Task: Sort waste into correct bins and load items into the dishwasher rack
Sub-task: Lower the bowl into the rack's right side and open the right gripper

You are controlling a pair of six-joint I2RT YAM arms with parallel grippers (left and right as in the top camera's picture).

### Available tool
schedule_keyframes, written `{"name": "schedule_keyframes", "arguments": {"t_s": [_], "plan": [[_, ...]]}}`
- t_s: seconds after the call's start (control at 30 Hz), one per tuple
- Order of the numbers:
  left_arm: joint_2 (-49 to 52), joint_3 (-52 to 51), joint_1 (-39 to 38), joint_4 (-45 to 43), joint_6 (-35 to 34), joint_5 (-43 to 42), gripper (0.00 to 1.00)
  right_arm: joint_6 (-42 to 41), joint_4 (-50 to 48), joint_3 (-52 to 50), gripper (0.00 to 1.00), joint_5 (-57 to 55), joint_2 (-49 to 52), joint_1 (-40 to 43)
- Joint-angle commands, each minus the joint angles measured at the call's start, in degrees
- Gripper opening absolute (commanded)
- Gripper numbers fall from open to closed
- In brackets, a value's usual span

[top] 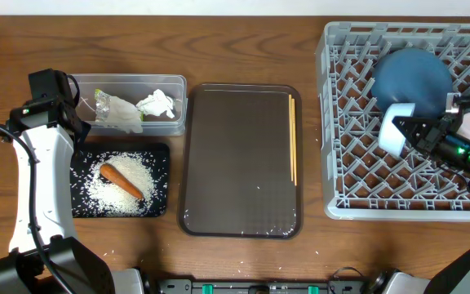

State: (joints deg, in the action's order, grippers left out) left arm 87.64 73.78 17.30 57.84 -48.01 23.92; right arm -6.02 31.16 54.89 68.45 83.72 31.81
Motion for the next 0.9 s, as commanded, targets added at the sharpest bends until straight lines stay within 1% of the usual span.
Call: {"name": "schedule_keyframes", "arguments": {"t_s": [0.0, 0.17, 0.43, 0.67, 0.8, 0.87], "plan": [[-0.2, -0.13, 0.15, 0.15, -0.35, 0.28, 0.99, 0.33, -0.63, -0.39, 0.01, 3.41, -0.42, 0.48], [-0.2, -0.13, 0.15, 0.15, -0.35, 0.28, 0.99, 0.33, -0.96, -0.39, 0.01, 3.76, 1.31, 0.48], [-0.2, -0.13, 0.15, 0.15, -0.35, 0.28, 0.99, 0.33, -2.49, -0.39, 0.01, 5.05, 7.82, 0.61], [-0.2, -0.13, 0.15, 0.15, -0.35, 0.28, 0.99, -0.76, -2.54, -0.37, 0.01, 5.97, 7.41, 1.2], [-0.2, -0.13, 0.15, 0.15, -0.35, 0.31, 0.99, -0.87, -3.78, -0.37, 0.01, 11.47, 6.99, 1.55], [-0.2, -0.13, 0.15, 0.15, -0.35, 0.31, 0.99, -3.13, -5.31, -0.37, 0.01, 14.82, 6.99, 1.55]]}}
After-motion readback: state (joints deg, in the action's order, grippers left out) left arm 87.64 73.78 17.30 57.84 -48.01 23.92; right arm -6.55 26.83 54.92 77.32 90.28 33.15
